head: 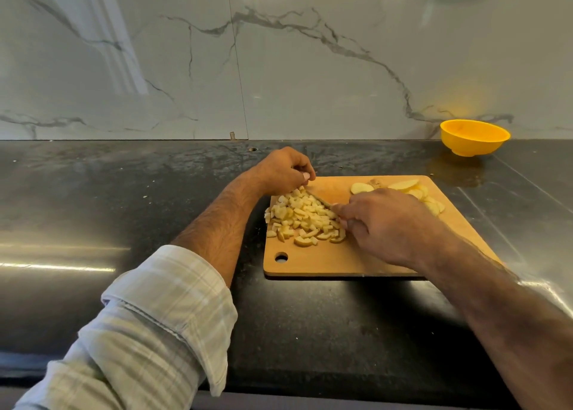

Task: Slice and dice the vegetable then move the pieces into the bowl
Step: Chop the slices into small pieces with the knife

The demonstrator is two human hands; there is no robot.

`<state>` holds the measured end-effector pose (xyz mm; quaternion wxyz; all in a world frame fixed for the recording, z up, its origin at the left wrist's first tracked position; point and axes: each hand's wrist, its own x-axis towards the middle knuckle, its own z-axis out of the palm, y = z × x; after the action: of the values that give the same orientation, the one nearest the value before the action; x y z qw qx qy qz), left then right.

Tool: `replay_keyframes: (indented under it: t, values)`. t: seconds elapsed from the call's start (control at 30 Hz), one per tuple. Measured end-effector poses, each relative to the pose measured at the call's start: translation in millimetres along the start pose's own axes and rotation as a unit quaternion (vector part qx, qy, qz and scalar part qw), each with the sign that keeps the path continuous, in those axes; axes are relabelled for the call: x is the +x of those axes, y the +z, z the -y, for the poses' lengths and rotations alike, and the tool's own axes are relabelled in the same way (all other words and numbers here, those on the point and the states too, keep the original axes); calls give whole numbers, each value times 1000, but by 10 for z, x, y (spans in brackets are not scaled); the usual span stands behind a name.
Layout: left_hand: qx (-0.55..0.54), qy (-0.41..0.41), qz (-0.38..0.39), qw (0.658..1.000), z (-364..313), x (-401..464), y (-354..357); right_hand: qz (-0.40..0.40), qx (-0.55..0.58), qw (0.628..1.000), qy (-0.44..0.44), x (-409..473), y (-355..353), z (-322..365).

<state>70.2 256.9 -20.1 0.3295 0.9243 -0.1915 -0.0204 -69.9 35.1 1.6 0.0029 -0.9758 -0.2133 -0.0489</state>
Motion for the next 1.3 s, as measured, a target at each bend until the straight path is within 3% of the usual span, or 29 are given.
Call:
replay_keyframes:
  t: [0.1,0.2,0.43,0.57,0.7,0.83,0.97,1.1,1.3]
  values:
    - [7,9,15,1000,-23,-3,-13,-29,24,998,51,-13,-55,-126]
    - [-27,12,6,1000,21,-2,-11,12,26,995,92,-13,-54,-212]
    - [-215,-18,-58,975,46,-2,127,24,48,996,68,7,56,-154]
    - [-200,-27,-49,978,47,-2,78,-9,80,992,94,15,56,-248]
    - [-185,-15,-22,982,13,19,88,8,113,992,48,23,89,-187]
    - [-184,-11,-41,982,14,34,83,-55,142,985,87,39,86,-264]
    - [-155,4,-90,984,17,43,88,-68,170,976,117,40,65,-327]
    - [1,58,-110,992,-98,29,122,-183,181,949,183,43,30,-445]
    - [131,66,63,987,-639,176,351,-217,153,929,258,7,14,-587]
